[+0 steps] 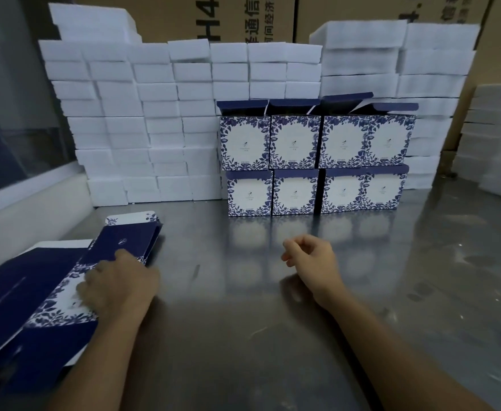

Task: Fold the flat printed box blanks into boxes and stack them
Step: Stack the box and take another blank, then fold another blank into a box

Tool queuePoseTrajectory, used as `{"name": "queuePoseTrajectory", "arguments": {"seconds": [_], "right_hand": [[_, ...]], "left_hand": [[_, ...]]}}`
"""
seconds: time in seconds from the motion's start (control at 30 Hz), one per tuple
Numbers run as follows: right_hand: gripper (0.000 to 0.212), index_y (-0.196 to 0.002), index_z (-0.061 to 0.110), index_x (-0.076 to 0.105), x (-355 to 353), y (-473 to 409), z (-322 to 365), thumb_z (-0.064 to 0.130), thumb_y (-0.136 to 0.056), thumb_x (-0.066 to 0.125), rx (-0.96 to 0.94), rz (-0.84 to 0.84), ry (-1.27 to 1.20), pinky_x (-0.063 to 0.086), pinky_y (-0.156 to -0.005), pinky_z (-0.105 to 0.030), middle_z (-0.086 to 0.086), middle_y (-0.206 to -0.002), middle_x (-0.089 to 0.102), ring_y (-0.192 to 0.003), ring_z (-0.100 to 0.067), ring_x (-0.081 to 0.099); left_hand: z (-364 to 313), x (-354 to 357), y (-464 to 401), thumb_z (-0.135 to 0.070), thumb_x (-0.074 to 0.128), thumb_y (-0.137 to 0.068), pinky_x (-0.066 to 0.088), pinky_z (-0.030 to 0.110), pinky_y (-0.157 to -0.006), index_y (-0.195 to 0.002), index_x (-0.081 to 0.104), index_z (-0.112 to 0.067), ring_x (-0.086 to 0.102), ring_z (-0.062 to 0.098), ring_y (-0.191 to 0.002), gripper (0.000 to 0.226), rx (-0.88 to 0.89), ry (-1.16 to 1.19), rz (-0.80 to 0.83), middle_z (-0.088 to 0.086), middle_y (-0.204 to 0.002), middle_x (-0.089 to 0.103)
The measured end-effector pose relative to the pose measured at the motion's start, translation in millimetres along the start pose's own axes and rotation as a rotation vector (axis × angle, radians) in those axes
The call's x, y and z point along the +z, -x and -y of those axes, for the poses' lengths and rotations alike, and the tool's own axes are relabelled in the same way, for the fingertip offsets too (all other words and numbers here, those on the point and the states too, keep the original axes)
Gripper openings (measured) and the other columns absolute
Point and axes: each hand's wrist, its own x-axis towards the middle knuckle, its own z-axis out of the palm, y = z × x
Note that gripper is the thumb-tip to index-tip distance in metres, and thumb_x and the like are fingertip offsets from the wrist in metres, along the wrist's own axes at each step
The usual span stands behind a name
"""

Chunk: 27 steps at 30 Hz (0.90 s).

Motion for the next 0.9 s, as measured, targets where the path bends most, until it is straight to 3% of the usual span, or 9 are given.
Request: {"name": "queuePoseTrajectory", "arguments": {"seconds": [0.2, 0.4, 0.57, 0.77, 0.9], "right_hand": [[0.025, -0.068, 0.017, 0.068, -0.9, 1.0, -0.4, 0.021, -0.093, 0.065, -0.025, 0.021, 0.027, 0.053, -0.069, -0.030, 0.000, -0.066, 0.073, -0.058, -0.009, 0.064], [0.026, -0.068, 0.017, 0.068, -0.5, 1.2, -2.1, 0.022, -0.093, 0.065, -0.033, 0.039, 0.058, 0.051, -0.066, -0.028, 0.003, -0.065, 0.073, -0.057, -0.008, 0.063], [0.026, -0.067, 0.018, 0.067, -1.5, 3.3, -2.8, 0.023, -0.093, 0.065, -0.031, 0.058, 0.081, 0.053, -0.069, -0.033, 0.004, -0.065, 0.073, -0.058, -0.008, 0.064], [0.024, -0.069, 0.019, 0.068, -3.1, 4.5, -2.7, 0.023, -0.093, 0.064, -0.022, 0.071, 0.071, 0.055, -0.072, -0.037, 0.004, -0.066, 0.073, -0.060, -0.010, 0.065], [0.025, -0.069, 0.019, 0.068, -2.1, 4.4, -2.8, 0.024, -0.093, 0.064, -0.027, 0.078, 0.076, 0.055, -0.072, -0.038, 0.005, -0.067, 0.073, -0.061, -0.009, 0.065]], "left_hand": [[-1.0, -5.2, -1.3, -0.031, 0.060, -0.088, 0.042, 0.043, -0.091, -0.118, 0.055, -0.010, 0.055, 0.036, -0.110, 0.037, 0.030, 0.037, -0.043, 0.018, -0.118, 0.060], [-2.3, -9.1, 1.2, -0.031, 0.056, -0.090, 0.042, 0.043, -0.087, -0.120, 0.054, -0.009, 0.055, 0.036, -0.110, 0.037, 0.028, 0.044, -0.047, 0.019, -0.119, 0.059], [-4.0, -6.8, 0.4, -0.029, 0.049, -0.093, 0.035, 0.039, -0.076, -0.118, 0.054, -0.007, 0.056, 0.036, -0.107, 0.034, 0.059, 0.027, -0.084, 0.019, -0.116, 0.060], [-1.5, -5.4, -5.4, -0.028, 0.034, -0.102, 0.035, 0.041, -0.076, -0.117, 0.054, -0.001, 0.057, 0.041, -0.105, 0.037, 0.100, 0.007, -0.167, 0.024, -0.115, 0.061], [1.2, -7.0, -2.7, -0.019, 0.058, -0.094, 0.037, 0.042, -0.073, -0.119, 0.050, -0.002, 0.059, 0.041, -0.105, 0.031, 0.128, -0.015, -0.164, 0.022, -0.112, 0.062]]}}
